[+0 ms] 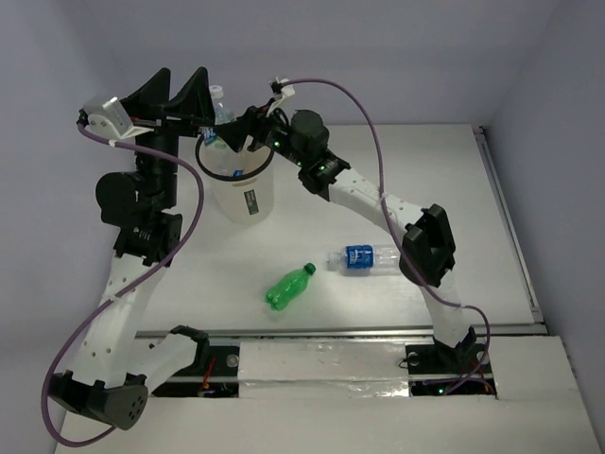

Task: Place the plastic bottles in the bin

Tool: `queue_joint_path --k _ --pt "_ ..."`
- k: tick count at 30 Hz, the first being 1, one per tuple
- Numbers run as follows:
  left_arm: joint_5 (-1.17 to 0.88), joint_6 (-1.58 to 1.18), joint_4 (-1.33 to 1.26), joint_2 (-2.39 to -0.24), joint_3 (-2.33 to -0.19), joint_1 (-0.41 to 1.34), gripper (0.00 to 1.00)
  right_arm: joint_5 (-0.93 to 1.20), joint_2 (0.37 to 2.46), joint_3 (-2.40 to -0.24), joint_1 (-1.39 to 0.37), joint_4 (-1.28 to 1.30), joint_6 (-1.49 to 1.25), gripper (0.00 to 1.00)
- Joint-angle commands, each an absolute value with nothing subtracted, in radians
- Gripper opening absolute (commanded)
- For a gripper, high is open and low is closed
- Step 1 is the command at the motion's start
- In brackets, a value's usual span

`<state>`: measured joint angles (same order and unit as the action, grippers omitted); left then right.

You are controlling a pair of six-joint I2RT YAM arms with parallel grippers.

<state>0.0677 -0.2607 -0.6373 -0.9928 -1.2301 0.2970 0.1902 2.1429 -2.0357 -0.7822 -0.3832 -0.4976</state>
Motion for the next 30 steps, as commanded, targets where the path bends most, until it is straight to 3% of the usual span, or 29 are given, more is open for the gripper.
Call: queue_joint_path --k 1,3,7,10,15,19,24,27,29,30 --pt "0.046 -0.258 -0.661 -0.992 -1.269 0.304 0.71 0.14 2.129 -2.077 -0.805 -0.407 -0.463 0.71" --pt "0.045 -0.258 -0.664 -0.997 -1.27 0.317 0.71 0.138 2.131 -2.059 -0.805 -0.408 -0.468 0.74" --pt "0.069 -0.227 -0.663 -1.006 -1.273 0.363 0.71 0.123 2.134 -2.059 -0.805 -0.374 -0.457 0.91" --pt "0.104 -0.181 -0.66 -1.017 -1.273 0.413 0.71 0.103 2.105 -2.04 -0.805 -0.374 -0.44 0.95" --pt "0.104 -0.179 -0.647 -1.031 -1.281 0.423 0.71 0.074 2.079 -2.031 -0.805 -0.362 -0.408 0.95" --pt "0.094 -0.189 -0.637 -1.032 -1.287 0.423 0.71 0.043 2.085 -2.026 -0.805 -0.35 -0.397 0.86" --pt "0.077 -0.202 -0.603 -1.029 -1.302 0.423 0.7 0.025 2.056 -1.976 -0.805 -0.362 -0.388 0.86" --pt "0.055 -0.221 -0.58 -1.031 -1.319 0.423 0.64 0.003 1.974 -1.921 -0.805 -0.383 -0.368 0.86" --pt "0.028 -0.23 -0.557 -1.035 -1.328 0.433 0.54 -0.05 1.909 -1.835 -0.805 -0.399 -0.339 0.8" --pt "0.015 -0.23 -0.543 -1.043 -1.33 0.442 0.44 -0.078 1.826 -1.795 -0.805 -0.416 -0.313 0.76"
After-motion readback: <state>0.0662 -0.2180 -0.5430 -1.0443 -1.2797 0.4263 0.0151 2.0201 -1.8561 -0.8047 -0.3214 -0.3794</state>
